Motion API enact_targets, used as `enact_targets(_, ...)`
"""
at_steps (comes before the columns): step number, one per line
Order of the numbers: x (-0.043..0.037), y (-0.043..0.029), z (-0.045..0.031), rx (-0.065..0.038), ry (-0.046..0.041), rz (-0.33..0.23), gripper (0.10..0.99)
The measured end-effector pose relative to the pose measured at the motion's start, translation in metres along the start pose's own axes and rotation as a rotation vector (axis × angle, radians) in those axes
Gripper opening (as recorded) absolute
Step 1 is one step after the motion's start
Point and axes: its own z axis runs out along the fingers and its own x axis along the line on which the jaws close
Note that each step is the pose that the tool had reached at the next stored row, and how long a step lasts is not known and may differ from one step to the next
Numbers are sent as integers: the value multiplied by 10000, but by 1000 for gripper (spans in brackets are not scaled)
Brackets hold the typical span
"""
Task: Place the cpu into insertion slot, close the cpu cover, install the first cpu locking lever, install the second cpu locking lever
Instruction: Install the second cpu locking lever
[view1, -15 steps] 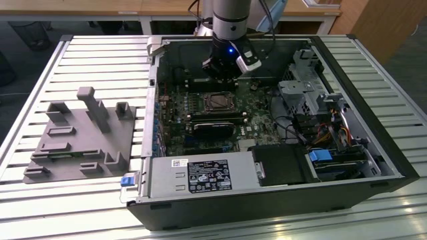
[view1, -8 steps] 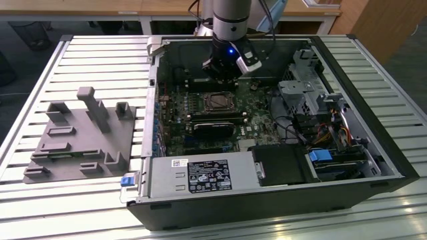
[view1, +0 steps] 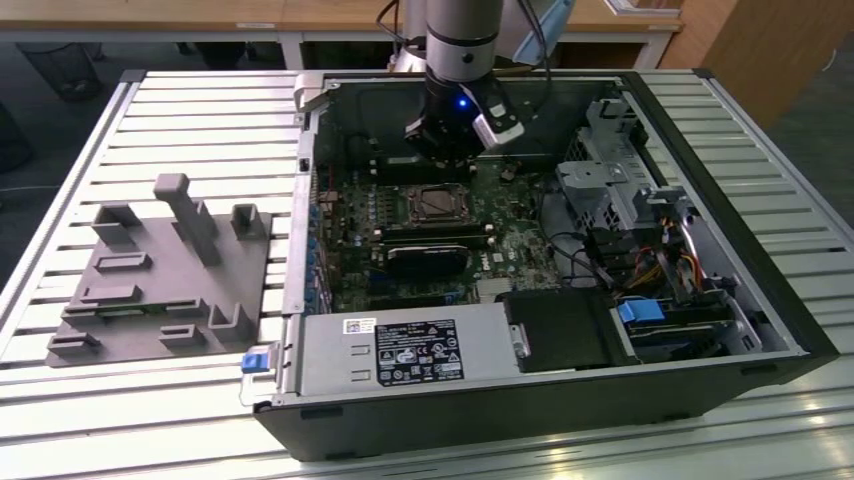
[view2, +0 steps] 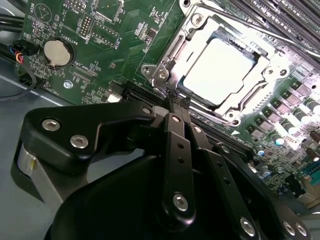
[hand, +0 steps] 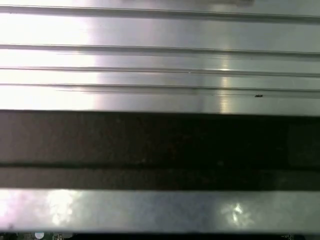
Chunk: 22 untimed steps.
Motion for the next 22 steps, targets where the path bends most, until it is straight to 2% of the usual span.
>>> enact_targets(11, -1, -23, -2, 2, 0, 1, 106)
enact_targets(18, -5, -20, -114, -9, 0, 1, 106)
enact_targets(22, -4, -53, -117, -9, 1, 1, 106)
